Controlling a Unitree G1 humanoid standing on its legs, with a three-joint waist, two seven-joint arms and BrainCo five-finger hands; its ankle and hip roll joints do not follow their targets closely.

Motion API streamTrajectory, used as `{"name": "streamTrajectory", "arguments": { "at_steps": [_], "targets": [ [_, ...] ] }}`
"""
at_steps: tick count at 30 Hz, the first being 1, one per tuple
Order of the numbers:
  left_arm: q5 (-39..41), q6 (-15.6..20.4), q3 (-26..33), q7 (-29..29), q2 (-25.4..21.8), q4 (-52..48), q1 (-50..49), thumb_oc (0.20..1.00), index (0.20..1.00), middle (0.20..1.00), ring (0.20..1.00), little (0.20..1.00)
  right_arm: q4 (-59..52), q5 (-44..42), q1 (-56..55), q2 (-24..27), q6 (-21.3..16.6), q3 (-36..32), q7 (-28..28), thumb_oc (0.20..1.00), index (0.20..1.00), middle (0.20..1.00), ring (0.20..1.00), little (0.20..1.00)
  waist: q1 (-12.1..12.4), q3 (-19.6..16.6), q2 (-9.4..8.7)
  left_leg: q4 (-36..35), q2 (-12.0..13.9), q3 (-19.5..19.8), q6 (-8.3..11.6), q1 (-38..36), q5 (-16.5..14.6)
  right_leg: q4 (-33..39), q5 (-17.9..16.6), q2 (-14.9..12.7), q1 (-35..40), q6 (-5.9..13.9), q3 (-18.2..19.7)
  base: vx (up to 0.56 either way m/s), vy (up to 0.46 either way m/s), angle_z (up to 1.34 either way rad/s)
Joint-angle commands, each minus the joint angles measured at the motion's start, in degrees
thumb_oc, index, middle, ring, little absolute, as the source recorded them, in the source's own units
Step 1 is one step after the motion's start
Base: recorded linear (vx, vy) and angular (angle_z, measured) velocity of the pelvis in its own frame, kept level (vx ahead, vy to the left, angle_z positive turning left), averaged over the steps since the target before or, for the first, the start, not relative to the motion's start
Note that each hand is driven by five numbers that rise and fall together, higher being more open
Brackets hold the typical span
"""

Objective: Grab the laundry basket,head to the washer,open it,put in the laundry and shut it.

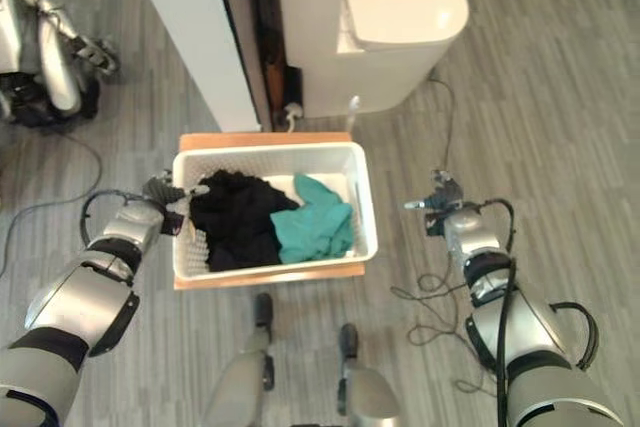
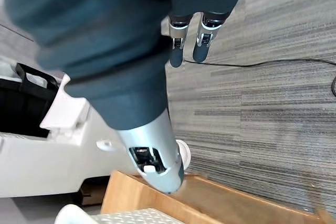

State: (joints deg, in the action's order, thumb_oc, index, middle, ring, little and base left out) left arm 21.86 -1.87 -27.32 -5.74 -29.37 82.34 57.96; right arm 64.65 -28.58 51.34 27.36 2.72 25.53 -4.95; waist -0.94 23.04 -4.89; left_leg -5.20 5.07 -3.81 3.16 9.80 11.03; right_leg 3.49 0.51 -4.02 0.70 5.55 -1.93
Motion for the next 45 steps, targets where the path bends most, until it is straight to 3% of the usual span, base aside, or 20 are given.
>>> {"name": "streamTrajectory", "arguments": {
  "at_steps": [1,8,15,23,39,45],
  "targets": [
    [-1.1,0.6,-0.7,-0.2,-1.5,4.8,4.1,1.000,1.000,1.000,1.000,1.000,1.2,-2.0,3.5,0.8,-1.3,3.3,0.0,1.000,1.000,1.000,1.000,1.000,2.3,-2.4,1.22,0.7,1.9,1.0,1.33,-3.0,-5.3,-2.0,-5.5,-3.1,-7.0,2.53,-0.9,0.00,-0.003,-0.04],
    [-1.6,0.4,-1.9,-0.8,-1.9,5.3,5.9,1.000,1.000,1.000,1.000,1.000,1.0,-8.0,5.8,-1.8,-1.5,4.7,0.8,1.000,1.000,1.000,1.000,1.000,2.9,-1.9,1.39,0.3,1.9,1.7,1.71,-1.7,-4.4,-1.3,-5.9,-3.0,-7.3,2.42,-2.2,0.00,-0.005,0.02],
    [-1.8,0.1,-2.2,-1.1,-1.9,5.5,6.0,1.000,1.000,1.000,1.000,1.000,-0.3,-8.4,6.5,-3.2,-1.2,6.5,0.8,1.000,1.000,1.000,1.000,1.000,3.5,-1.7,1.08,0.4,1.9,2.1,1.85,-1.0,-4.2,-1.2,-5.9,-2.9,-7.5,2.37,-2.6,0.00,-0.013,0.07],
    [0.7,-0.1,-2.6,-0.4,-0.9,5.7,7.7,1.000,1.000,1.000,1.000,1.000,0.0,-16.4,7.7,-5.6,-1.7,6.0,1.0,1.000,1.000,1.000,1.000,1.000,4.0,-0.2,0.87,0.6,2.2,2.6,2.13,0.6,-3.6,-1.1,-6.5,-2.8,-8.5,2.24,-3.4,0.00,-0.002,0.01],
    [-2.5,-0.9,-5.2,-0.6,-0.3,6.4,10.1,1.000,1.000,1.000,1.000,1.000,3.3,-13.7,9.4,-8.4,-0.1,9.1,0.7,1.000,1.000,1.000,1.000,1.000,3.7,1.7,-0.50,0.3,2.5,3.8,2.75,4.4,-2.2,-0.4,-7.4,-2.5,-11.0,2.08,-4.5,0.00,-0.008,0.04],
    [-5.7,-1.1,-8.7,0.1,1.5,5.2,9.9,1.000,1.000,1.000,1.000,1.000,7.3,-8.7,10.1,-10.8,1.5,12.0,1.6,1.000,1.000,1.000,1.000,1.000,3.7,2.6,-0.56,0.2,2.2,4.4,2.67,5.5,-1.9,-0.5,-7.5,-2.4,-11.8,1.94,-4.6,0.00,0.000,0.01]
  ]
}}
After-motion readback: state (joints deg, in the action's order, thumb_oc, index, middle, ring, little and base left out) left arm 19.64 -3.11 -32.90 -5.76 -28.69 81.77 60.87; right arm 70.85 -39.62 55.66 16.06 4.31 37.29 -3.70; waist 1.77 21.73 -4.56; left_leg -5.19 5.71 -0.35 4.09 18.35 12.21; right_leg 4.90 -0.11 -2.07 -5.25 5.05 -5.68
